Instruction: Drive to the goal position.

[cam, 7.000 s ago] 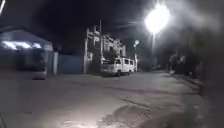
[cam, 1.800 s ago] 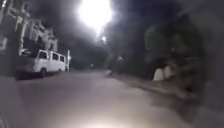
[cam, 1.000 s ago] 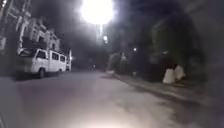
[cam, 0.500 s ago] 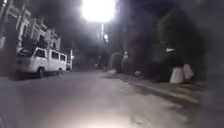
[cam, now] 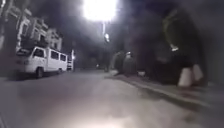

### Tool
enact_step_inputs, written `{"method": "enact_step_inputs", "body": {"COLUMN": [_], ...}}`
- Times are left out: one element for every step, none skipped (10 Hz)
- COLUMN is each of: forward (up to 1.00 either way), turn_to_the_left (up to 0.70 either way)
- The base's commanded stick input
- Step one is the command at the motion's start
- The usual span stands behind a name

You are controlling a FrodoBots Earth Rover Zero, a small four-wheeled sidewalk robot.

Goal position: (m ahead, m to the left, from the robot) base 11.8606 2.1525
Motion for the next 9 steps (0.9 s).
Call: {"method": "enact_step_inputs", "body": {"forward": [0.7,0.7,0.7,0.7,0.7,0.7,0.7,0.7,0.7], "turn_to_the_left": [0.0,0.0,0.0,0.0,0.0,0.0,0.0,0.0,0.0]}}
